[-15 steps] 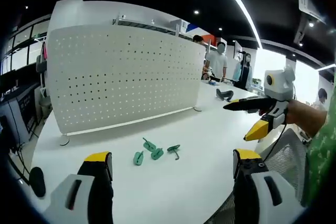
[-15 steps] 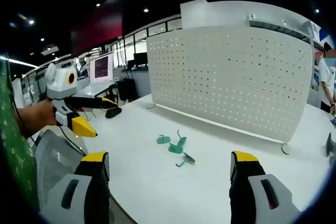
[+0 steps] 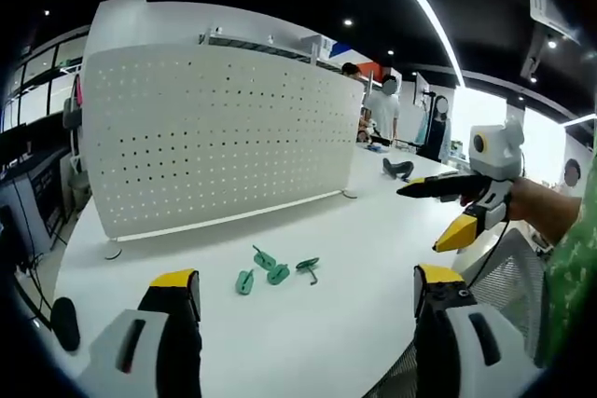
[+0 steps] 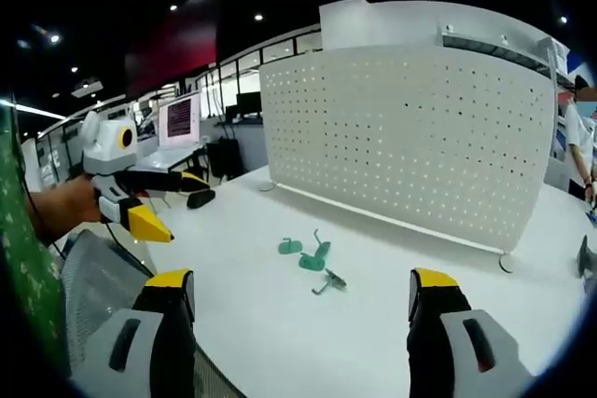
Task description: Insert the hook assembly into the mounting plate slot until the hook locks in place.
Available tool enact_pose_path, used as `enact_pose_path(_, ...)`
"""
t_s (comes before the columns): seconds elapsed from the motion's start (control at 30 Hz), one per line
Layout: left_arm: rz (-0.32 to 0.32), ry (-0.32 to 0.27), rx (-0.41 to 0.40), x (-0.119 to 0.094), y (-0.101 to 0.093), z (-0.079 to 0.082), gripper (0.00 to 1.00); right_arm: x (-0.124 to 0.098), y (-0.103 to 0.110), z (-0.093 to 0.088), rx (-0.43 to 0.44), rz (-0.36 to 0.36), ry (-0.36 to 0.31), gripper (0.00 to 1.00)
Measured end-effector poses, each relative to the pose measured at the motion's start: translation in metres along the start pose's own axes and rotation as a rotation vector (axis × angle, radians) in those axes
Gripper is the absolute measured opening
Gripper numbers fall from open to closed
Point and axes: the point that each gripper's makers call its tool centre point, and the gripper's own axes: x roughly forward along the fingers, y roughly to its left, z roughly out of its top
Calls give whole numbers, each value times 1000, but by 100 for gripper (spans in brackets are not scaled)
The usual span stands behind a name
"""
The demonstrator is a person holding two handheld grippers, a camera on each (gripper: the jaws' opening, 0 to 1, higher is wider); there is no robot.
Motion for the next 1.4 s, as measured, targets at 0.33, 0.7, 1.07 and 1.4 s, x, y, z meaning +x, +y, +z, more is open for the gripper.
enact_pose_path(0.33, -3, 0, -2, 1, 2, -1, 97, 3, 0, 1, -4, 3, 6, 97)
enact_pose_path(0.7, -4, 3, -4, 2, 2, -2, 96, 6, 0, -2, 4, 9, 17, 95)
enact_pose_path(1.07, -3, 8, 0, 3, 1, -1, 96, 6, -1, -1, 6, 14, 16, 94)
enact_pose_path(1.4, -1, 9, 2, 3, 1, -1, 96, 9, -2, 0, 0, 21, 21, 93)
